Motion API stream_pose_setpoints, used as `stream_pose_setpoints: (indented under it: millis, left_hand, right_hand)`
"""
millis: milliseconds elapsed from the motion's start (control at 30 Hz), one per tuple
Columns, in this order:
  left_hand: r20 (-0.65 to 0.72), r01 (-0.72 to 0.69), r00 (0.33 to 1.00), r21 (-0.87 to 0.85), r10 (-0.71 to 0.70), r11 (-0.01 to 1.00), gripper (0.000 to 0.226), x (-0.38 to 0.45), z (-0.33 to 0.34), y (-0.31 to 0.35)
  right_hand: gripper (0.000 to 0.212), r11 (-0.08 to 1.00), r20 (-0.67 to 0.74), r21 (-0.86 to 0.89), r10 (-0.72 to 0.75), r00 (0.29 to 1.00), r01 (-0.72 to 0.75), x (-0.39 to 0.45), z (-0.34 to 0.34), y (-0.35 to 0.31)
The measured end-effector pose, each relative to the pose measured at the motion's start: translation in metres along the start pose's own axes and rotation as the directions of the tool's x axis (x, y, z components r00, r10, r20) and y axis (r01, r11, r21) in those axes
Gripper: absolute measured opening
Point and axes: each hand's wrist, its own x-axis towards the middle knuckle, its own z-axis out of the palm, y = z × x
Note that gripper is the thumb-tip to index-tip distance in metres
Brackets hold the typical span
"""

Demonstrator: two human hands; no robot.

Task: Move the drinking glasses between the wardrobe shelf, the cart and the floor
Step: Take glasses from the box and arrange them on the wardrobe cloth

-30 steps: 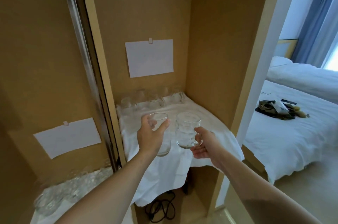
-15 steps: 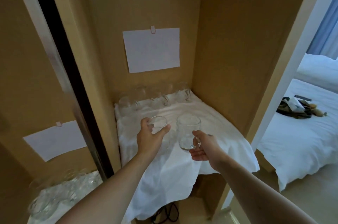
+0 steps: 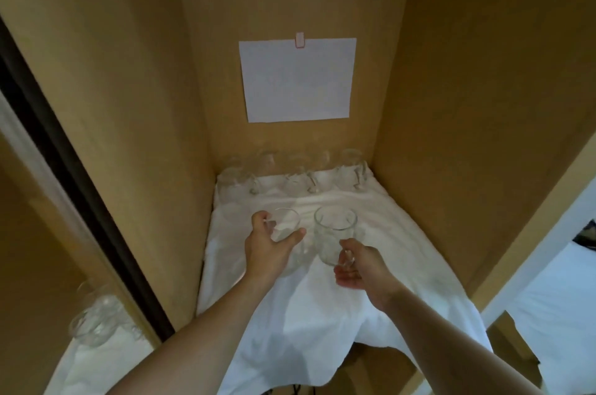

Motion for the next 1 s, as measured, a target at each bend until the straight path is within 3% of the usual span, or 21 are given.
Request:
stream_pose_setpoints:
  millis: [167,400,500,533,667,800,933,1000]
  left_hand:
    - [-0.04,-0.047,0.998,0.041,0.048,0.998,0.076,0.003,0.015,-0.011]
    - [-0.116,-0.013,0.993,-0.014,0.011,1.0,0.079,0.005,0.025,-0.02]
    - [-0.125,0.003,0.992,-0.058,-0.01,0.998,0.081,0.002,0.027,-0.023]
    - [-0.123,0.003,0.992,-0.058,-0.01,0.998,0.082,0.0,0.028,-0.025]
    - [-0.142,-0.009,0.99,-0.023,0.005,1.0,0.087,-0.011,0.033,-0.032]
    - [-0.146,0.024,0.989,-0.026,-0.028,0.999,0.093,-0.015,0.036,-0.041]
    - [-0.161,0.053,0.985,-0.02,-0.055,0.998,0.095,-0.015,0.04,-0.051]
    - [-0.159,0.076,0.984,-0.04,-0.082,0.996,0.1,-0.01,0.042,-0.056]
  right_hand:
    - [0.029,0.998,0.12,0.052,0.03,0.992,-0.036,0.019,-0.007,0.001]
    - [0.034,0.992,0.218,-0.123,-0.006,0.976,0.034,0.047,-0.041,-0.004]
    - [0.012,0.993,0.194,-0.075,-0.077,0.978,0.093,0.063,-0.053,-0.01]
    - [0.013,0.989,0.185,-0.096,-0.095,0.978,0.114,0.069,-0.055,-0.01]
    - [0.053,0.937,0.29,-0.262,-0.15,0.945,0.229,0.086,-0.039,-0.012]
    - [0.042,0.92,0.354,-0.296,-0.145,0.924,0.258,0.098,-0.018,-0.011]
    - [0.072,0.871,0.419,-0.318,-0.225,0.88,0.374,0.106,-0.033,0.004]
    - [0.075,0.886,0.432,-0.285,-0.222,0.874,0.366,0.11,-0.036,0.005]
